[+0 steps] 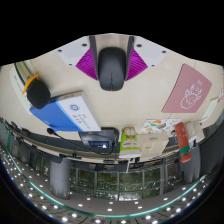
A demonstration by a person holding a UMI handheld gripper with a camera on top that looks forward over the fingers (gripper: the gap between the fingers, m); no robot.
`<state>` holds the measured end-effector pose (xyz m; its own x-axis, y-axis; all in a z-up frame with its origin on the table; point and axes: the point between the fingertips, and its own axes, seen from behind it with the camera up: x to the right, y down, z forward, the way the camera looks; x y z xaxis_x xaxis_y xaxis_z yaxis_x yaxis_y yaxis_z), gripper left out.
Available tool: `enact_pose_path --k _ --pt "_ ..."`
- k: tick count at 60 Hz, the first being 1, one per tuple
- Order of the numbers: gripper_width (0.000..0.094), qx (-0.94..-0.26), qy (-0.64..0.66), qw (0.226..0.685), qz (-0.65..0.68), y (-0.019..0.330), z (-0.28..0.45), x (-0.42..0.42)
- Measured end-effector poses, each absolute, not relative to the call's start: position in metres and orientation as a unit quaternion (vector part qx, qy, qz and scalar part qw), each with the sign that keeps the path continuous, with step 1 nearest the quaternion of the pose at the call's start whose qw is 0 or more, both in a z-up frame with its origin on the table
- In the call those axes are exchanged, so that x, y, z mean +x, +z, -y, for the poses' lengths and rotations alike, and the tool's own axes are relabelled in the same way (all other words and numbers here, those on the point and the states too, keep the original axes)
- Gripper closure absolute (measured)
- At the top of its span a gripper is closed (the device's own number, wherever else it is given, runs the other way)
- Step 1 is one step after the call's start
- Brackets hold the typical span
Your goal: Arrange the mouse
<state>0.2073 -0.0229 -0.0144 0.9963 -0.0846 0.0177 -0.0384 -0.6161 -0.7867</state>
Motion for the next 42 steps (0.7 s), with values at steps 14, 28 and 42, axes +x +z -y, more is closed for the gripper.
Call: enact_pose_path --k 14,28,42 --pt "0.0578 -0.9 -0.034 0.431 -0.053 -0.009 0.024 0.205" --pt "0.0592 -0.864 -0.041 0.496 -0.075 0.097 0.002 0.167" --pt "0.0594 -0.84 -0.014 0.541 -0.048 0.179 -0.023 0.036"
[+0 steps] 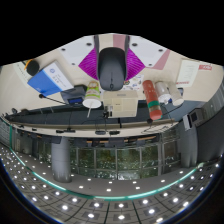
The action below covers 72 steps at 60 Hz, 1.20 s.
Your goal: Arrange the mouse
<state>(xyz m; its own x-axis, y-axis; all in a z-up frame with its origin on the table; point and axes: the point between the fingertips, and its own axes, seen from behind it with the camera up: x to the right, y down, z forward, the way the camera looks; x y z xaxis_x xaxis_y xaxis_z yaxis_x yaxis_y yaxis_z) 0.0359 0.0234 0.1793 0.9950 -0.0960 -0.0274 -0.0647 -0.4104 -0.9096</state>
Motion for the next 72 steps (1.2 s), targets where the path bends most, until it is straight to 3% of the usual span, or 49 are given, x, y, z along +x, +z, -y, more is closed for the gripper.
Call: enact_pose_path --k 8,19,30,33,38,40,44,59,72 --pt "0.0595 -0.857 0.0 0.515 -0.015 0.136 -0.036 -0.047" --pt "0.0591 -0.894 0.001 0.448 0.0 0.037 -0.039 -0.105" --pt "0.0483 -0.913 0.009 0.407 -0.012 -0.013 -0.035 -0.115" --pt "0.04 -0.912 0.001 0.411 -0.008 -0.008 -0.033 -0.114" --pt "0.0061 -0.909 -0.01 0.416 -0.001 0.014 -0.022 -0.112" --pt "0.0106 -0.907 -0.013 0.421 0.001 0.025 -0.015 -0.113" --pt "0.0066 -0.902 -0.021 0.432 0.002 0.053 0.003 -0.114" --pt "0.0078 -0.885 -0.039 0.464 -0.008 0.164 0.12 -0.126" --pt "0.0081 -0.874 -0.036 0.484 -0.018 0.206 0.24 -0.14"
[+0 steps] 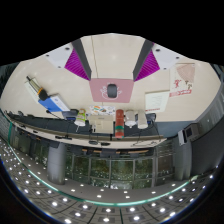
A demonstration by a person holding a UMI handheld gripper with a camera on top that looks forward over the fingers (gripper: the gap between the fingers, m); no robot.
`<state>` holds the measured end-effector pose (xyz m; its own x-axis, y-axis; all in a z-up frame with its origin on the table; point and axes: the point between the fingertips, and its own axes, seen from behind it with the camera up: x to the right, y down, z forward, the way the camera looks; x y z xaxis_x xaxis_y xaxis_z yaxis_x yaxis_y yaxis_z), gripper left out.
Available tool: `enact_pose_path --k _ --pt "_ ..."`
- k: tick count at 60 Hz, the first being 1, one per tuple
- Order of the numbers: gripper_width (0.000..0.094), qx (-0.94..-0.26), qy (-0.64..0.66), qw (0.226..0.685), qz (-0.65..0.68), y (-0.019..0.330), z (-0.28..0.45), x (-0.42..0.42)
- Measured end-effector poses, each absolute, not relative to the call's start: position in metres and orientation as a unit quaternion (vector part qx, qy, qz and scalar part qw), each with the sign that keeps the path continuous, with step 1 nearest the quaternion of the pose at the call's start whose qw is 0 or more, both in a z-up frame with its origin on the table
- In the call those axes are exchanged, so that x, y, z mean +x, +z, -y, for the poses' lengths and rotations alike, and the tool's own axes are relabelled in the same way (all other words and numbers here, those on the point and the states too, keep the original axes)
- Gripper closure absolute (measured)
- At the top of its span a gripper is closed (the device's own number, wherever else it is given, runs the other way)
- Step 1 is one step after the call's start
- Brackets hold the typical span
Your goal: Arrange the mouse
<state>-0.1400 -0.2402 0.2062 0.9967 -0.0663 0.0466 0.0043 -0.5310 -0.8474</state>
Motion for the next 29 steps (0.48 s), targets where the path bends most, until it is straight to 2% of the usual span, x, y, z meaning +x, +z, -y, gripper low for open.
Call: enact_pose_path --k 16,29 --pt "0.0082 -0.875 -0.021 0.482 -0.036 0.215 0.364 -0.158" --pt "0.0084 -0.871 -0.016 0.489 -0.042 0.221 0.405 -0.162"
